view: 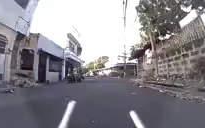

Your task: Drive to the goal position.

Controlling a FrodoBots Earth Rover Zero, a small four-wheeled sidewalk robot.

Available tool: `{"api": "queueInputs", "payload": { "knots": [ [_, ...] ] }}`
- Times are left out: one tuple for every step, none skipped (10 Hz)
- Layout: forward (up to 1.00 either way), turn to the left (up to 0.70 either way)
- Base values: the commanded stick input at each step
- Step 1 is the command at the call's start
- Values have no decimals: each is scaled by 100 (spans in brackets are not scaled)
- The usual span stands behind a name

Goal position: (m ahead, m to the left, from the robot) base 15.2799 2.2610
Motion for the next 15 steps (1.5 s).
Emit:
{"api": "queueInputs", "payload": {
  "knots": [
    [100, -22],
    [100, 0],
    [100, 0],
    [100, 0],
    [100, 0],
    [100, 0],
    [100, 0],
    [100, 0],
    [100, 0],
    [100, 0],
    [100, 0],
    [100, 0],
    [100, 0],
    [100, -7],
    [100, -22]
  ]
}}
